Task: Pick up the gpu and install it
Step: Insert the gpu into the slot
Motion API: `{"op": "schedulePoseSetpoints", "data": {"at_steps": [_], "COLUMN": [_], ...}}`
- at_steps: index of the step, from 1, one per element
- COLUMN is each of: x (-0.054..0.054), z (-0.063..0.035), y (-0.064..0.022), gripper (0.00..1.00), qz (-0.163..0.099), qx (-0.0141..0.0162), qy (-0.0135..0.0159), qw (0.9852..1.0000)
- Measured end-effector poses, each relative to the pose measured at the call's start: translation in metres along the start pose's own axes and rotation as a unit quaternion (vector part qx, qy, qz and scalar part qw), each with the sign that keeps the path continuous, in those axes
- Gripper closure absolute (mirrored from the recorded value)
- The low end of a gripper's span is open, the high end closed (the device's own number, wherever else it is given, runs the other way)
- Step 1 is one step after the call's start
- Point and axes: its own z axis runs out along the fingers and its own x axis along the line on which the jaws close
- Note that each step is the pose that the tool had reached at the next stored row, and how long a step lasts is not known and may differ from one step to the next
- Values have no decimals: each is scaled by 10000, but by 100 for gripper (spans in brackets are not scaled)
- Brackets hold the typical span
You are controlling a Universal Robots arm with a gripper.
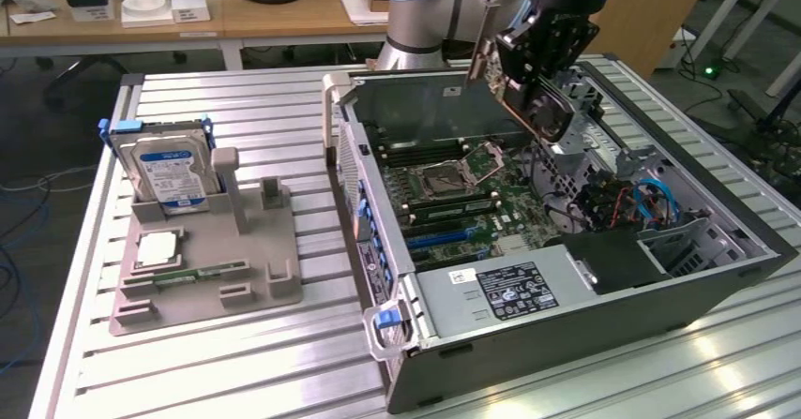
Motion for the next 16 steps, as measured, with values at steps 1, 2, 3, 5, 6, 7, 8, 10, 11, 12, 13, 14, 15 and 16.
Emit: {"op": "schedulePoseSetpoints", "data": {"at_steps": [1,2,3,5,6,7,8,10,11,12,13,14,15,16], "x": [-1,-4,-8,-17,-18,-19,-22,-27,-30,-35,-40,-45,-48,-52], "z": [1,1,1,2,3,4,4,4,4,5,5,5,5,6], "y": [0,-1,-2,-4,-4,-5,-5,-7,-7,-8,-9,-11,-12,-13], "gripper": [72,72,72,72,72,72,72,72,72,72,72,72,72,72], "qz": [-20,-36,-51,-94,-125,-153,-184,-268,-314,-359,-409,-456,-504,-550], "qx": [0,0,0,1,2,2,3,2,2,0,-2,-2,-4,-6], "qy": [0,1,1,2,3,5,5,7,9,9,10,11,12,12], "qw": [10000,10000,10000,10000,9999,9999,9998,9996,9995,9994,9992,9990,9987,9985]}}
